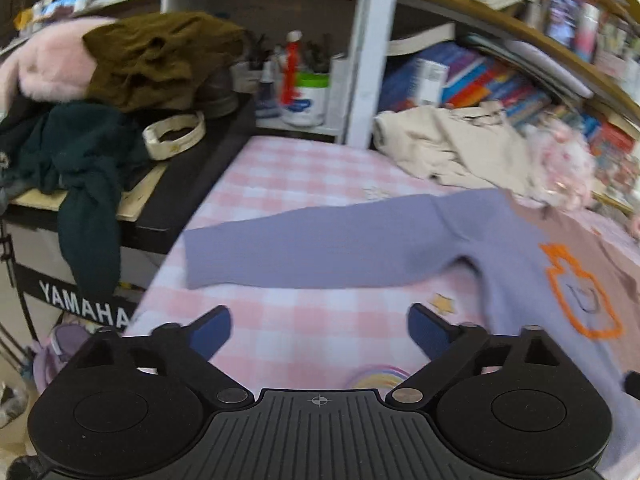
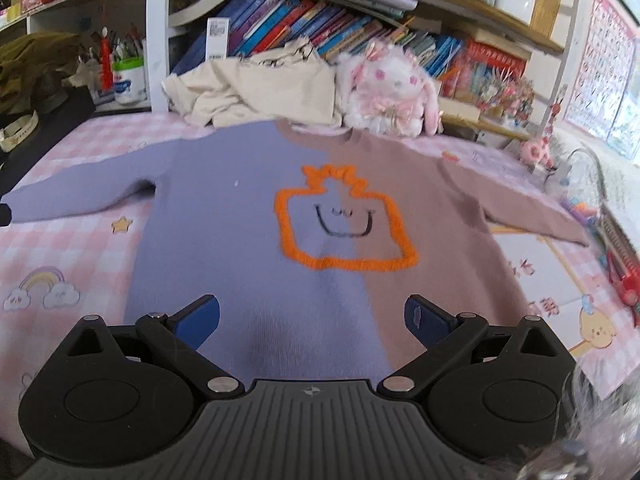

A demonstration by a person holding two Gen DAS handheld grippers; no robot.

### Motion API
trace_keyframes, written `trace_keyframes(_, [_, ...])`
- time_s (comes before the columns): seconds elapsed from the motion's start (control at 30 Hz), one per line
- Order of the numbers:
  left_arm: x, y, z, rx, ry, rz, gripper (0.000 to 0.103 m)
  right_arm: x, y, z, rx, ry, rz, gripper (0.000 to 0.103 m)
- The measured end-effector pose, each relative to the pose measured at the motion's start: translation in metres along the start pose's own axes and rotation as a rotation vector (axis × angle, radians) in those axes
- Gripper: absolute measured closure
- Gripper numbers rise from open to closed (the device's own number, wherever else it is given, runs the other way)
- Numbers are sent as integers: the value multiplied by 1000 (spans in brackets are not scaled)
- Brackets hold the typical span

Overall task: Fold clothes
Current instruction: 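Move the left gripper to the lavender sleeve cuff and grasp it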

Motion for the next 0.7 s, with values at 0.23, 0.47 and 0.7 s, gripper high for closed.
trace_keyframes(0.23, [-7, 39, -39, -82, -106, 10, 22, 0, -7, -1, 22, -72, -16, 3])
trace_keyframes(0.47, [-3, 64, -80, -188, -196, -12, 36, 8, -13, 9, 55, -100, -46, 3])
trace_keyframes(0.7, [3, 82, -79, -106, -360, -29, 55, 14, -16, 21, 97, -88, -73, 3])
Point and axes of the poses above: each gripper's, at about its wrist camera, not at the fingertips, and y roughly the way its jaws point, z to its right, x to its underside, the point moved 9 cm from there along y, roughly the way its jaws point, and after that the axes turned 15 degrees about z, right-handed, at the moved point
